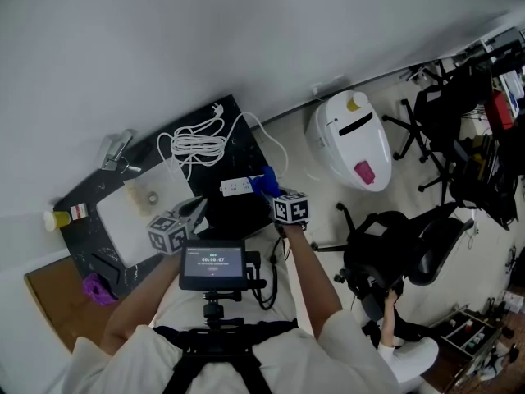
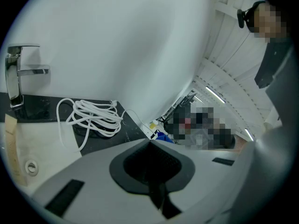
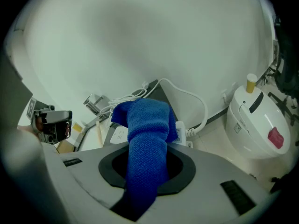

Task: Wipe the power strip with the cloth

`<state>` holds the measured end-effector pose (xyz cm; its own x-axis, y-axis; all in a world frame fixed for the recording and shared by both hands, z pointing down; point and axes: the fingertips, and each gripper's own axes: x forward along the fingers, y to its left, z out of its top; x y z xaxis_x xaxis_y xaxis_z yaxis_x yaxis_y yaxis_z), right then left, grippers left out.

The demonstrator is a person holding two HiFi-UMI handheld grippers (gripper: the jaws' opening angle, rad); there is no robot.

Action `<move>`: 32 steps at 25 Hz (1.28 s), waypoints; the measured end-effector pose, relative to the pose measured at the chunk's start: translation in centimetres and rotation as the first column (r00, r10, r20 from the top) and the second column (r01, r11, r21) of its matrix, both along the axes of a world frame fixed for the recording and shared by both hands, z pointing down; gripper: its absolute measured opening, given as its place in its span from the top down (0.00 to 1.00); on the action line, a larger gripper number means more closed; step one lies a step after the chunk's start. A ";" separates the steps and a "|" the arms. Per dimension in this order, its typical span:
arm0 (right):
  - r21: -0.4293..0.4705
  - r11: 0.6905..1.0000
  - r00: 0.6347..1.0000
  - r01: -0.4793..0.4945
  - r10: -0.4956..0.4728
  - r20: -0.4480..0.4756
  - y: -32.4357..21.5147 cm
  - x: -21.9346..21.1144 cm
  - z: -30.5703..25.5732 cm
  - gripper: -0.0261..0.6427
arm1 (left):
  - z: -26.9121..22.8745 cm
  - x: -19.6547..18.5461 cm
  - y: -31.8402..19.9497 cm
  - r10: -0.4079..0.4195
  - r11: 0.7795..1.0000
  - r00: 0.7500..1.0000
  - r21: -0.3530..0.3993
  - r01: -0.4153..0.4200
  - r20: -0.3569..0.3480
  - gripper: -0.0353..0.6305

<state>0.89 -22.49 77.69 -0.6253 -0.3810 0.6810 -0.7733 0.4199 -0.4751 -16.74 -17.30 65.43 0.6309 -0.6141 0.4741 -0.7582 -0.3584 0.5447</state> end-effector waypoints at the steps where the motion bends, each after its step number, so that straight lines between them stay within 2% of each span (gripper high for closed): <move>1: 0.001 1.000 1.000 0.000 0.000 -0.003 0.0 0.1 0.0 0.82 | 0.0 0.0 0.0 0.000 1.000 1.000 0.000 0.000 0.001 0.94; 32: 0.019 0.999 0.999 -0.041 0.041 -0.032 -1.0 2.9 0.5 0.82 | 0.3 -0.7 -0.2 -0.014 1.000 1.000 0.000 0.014 -0.008 0.94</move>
<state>3.80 -23.49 78.15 -0.5867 -0.4182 0.6935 -0.8048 0.3959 -0.4422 -17.47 -17.47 65.76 0.6262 -0.6227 0.4692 -0.7587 -0.3481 0.5507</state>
